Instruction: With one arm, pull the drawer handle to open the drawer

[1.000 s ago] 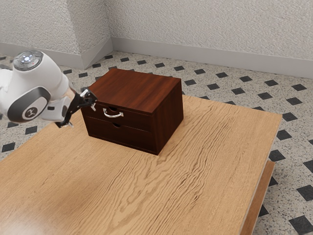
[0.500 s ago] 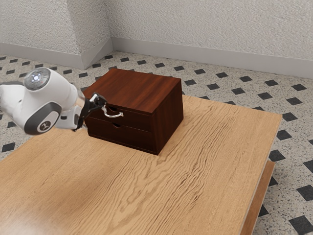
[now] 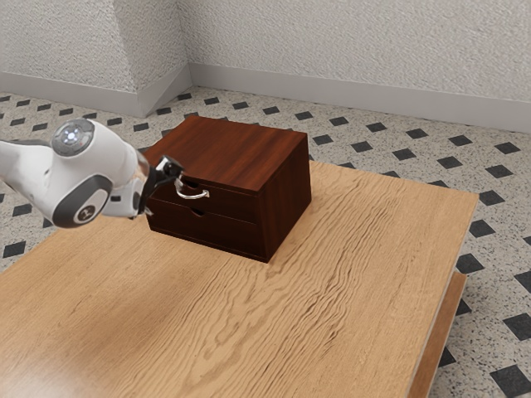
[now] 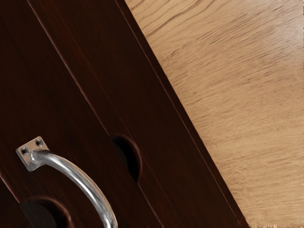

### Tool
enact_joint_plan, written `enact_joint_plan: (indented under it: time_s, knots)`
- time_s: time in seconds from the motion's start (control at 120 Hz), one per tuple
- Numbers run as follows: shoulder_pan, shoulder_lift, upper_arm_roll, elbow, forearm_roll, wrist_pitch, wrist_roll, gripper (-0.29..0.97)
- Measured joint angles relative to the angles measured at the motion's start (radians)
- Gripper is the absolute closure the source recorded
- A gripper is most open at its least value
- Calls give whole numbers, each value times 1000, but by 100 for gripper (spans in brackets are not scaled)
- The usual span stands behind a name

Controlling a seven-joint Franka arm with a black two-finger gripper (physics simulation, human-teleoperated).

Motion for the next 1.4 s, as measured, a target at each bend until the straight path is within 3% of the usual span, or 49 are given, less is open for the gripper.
enact_joint_plan:
  time_s: [0.242, 0.492, 1.4]
  knots:
    - [35, -61, 4, 29, 1, 17, -3, 0]
    - [-22, -82, 4, 41, 1, 26, -5, 0]
    - [-3, -165, 5, 76, -1, 72, -12, -1]
